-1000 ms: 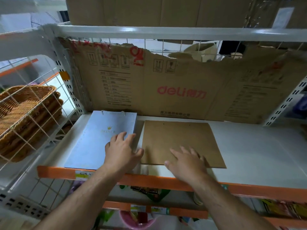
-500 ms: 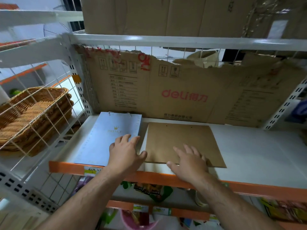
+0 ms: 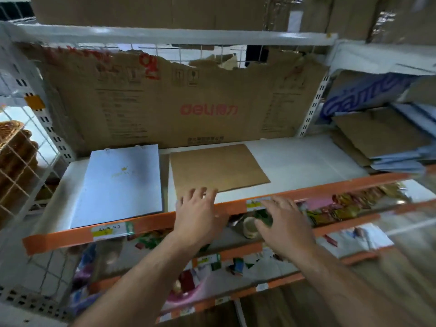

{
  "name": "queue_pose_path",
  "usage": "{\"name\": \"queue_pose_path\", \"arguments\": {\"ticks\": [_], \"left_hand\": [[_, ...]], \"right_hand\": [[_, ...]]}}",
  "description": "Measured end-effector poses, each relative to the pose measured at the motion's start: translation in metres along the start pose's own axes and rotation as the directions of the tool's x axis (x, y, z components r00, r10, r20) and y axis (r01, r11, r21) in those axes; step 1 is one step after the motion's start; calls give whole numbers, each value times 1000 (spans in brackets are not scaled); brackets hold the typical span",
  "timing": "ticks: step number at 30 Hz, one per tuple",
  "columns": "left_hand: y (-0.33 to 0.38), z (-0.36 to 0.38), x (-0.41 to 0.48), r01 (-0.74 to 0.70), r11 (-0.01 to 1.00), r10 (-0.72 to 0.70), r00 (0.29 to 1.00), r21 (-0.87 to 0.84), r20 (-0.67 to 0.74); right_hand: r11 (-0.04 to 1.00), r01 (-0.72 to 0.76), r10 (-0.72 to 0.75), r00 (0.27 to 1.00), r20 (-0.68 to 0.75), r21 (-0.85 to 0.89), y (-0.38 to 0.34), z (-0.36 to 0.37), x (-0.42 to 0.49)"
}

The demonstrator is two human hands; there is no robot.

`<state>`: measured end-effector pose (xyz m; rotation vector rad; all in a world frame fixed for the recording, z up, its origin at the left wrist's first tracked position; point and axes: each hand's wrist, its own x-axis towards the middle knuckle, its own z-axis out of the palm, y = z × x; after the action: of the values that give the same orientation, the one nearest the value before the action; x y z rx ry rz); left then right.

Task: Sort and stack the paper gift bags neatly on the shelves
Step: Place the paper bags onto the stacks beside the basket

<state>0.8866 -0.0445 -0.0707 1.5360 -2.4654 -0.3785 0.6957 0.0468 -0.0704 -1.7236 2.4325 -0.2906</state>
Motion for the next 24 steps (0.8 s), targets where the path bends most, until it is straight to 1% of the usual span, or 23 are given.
{"name": "queue_pose_path", "arguments": {"ticks": [6,9,13,15,18,21,24], "left_hand": [[72,18,-5,-162,987,162,984,0,80],[116,27,-1,-235,972,235,969,-12,74],[181,48,9,-309,951,308,948,0,75],[216,59,16,-316,949,315,947,8,71],[275,74,26,-287,958,286,956,7,69],[335,91,33,-280,960,281,959,-23,38],[387,107,43,-264,963,267,963,-57,47]], "right_hand": [[991,-134,135,988,-74,11,64,-24,-38],[983,-182,184,978,-101,30,103,-35,-49],[978,-205,207,968,-139,31,161,-51,-56],[979,-200,205,968,-145,45,194,-61,-56],[980,-186,194,970,-147,68,250,-78,-54],[980,-176,190,968,-167,97,307,-96,-49],[974,-181,205,961,-184,138,358,-115,-43]]}}
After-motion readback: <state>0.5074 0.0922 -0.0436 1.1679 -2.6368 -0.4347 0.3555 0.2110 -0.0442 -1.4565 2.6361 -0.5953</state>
